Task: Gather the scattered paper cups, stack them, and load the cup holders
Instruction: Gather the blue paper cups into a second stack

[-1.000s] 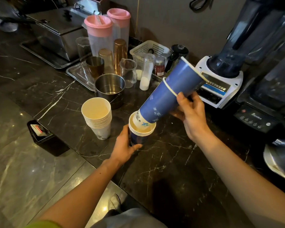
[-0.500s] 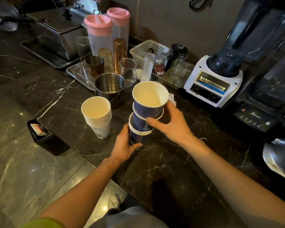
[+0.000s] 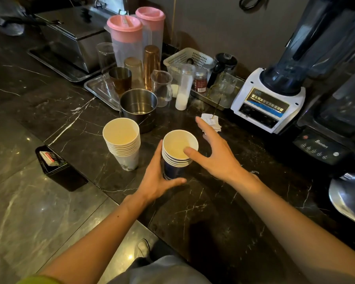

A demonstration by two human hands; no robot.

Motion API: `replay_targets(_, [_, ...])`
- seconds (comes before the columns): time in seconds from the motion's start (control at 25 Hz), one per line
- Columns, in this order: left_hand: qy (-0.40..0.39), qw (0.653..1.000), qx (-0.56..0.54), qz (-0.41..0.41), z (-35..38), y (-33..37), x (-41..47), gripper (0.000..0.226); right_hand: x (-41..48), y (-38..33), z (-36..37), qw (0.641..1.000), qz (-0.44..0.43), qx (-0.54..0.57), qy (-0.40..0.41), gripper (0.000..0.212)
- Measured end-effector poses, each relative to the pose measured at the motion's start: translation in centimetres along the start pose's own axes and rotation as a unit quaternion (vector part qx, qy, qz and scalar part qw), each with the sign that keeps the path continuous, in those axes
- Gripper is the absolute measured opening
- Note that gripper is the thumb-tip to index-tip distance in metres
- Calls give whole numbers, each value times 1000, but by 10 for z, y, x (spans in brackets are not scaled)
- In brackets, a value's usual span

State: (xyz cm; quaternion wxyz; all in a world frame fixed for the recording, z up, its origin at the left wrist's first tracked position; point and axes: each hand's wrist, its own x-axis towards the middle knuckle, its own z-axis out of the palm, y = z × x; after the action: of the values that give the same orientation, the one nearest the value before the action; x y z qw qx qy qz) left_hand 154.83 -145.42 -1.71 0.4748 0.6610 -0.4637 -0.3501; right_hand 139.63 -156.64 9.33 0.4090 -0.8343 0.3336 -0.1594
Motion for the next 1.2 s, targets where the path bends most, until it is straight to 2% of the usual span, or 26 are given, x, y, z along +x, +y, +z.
replay_targets(0.16, [59,997,0,43,-12,29,2,97,10,4,11,999,7,-27,-40,71])
replay_targets(0.32, [42,998,1,50,-14,32,4,77,13,19,19,998,22,-29,-46,64])
replay_targets(0.56, [35,998,-2,59,-16,30,5,75,12,27,24,998,26,2,-56,65])
replay_targets(0.8, [30,999,-18,16,-22,33,1,81,10,24,26,994,53,83,-54,71])
replay_targets(0.92, [82,996,-38,26,-26,37,-14,75,0,29,30,987,68,133,-54,87])
replay_targets(1.04, [151,987,-37,40,-30,32,-42,50,-8,39,35,981,81,172,-47,104])
replay_targets(1.12, [203,979,-19,31,-35,21,-62,35,-8,43,40,979,83,177,-50,107])
replay_targets(1.2, [259,966,-4,-2,-41,8,-74,29,-6,48,48,982,84,164,-43,102])
